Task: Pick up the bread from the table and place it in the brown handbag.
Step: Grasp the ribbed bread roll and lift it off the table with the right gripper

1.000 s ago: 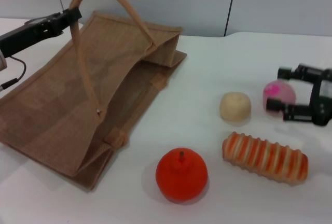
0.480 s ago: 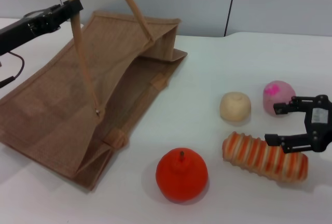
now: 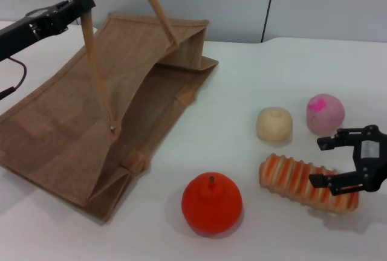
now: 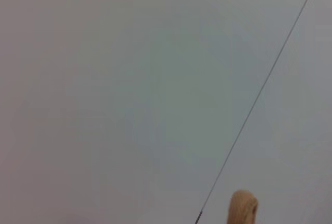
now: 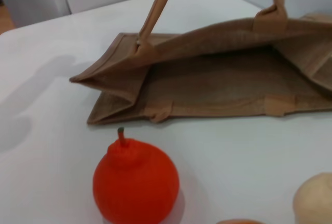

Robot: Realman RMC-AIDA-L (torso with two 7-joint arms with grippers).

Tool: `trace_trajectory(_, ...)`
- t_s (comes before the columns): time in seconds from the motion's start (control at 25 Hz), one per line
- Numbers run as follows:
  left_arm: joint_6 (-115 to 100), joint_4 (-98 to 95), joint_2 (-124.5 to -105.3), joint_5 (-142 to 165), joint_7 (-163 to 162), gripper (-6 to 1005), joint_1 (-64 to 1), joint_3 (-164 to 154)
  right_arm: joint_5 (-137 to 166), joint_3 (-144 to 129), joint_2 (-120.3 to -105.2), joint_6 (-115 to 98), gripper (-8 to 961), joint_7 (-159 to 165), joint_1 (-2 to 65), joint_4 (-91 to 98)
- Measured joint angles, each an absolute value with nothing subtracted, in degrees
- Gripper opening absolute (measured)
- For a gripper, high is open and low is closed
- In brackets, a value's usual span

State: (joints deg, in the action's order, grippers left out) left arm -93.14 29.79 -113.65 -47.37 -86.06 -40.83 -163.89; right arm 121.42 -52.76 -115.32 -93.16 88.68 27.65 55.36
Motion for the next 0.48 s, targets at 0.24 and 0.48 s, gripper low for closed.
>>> trace_trajectory(0.24, -94.3, 29.8, -113.64, -47.7, -86.0, 121, -40.8, -163.9, 124.5, -53.7, -115.75, -92.2, 829, 90.1, 29.3, 54.1)
trace_trajectory(0.48, -96.5, 30.0, -113.64, -48.2, -86.0, 121, -40.9, -163.9, 124.7, -54.2, -115.71, -91.7, 825, 90.2, 30.2, 52.8)
